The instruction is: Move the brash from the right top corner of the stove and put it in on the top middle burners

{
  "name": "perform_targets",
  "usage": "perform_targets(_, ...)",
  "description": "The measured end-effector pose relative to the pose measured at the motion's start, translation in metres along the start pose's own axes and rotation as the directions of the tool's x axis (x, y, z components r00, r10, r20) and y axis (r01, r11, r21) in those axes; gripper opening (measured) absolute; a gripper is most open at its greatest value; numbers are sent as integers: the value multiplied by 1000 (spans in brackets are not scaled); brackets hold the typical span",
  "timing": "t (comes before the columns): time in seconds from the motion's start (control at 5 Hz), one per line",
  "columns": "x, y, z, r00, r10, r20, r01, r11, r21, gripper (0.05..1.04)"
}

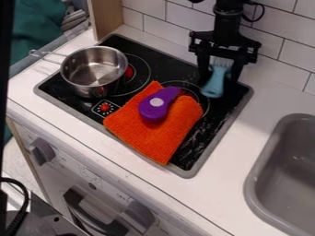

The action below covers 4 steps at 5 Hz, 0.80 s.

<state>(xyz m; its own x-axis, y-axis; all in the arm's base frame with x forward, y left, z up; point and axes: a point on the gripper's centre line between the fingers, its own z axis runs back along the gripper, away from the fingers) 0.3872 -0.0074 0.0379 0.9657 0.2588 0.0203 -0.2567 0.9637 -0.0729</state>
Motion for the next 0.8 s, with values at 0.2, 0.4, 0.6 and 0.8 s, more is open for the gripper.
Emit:
perform_targets(0.2,0,0,0,1000,-11,5,11,1000,2,380)
perform_targets(0.4,0,-4,3,999,-41,14,41,999,22,310)
perform_targets(0.6,-2,-8,5,996,-82,20,81,996,45,310)
perform_targets(0.8,-4,-11,21,992,-119,45,116,992,53,309)
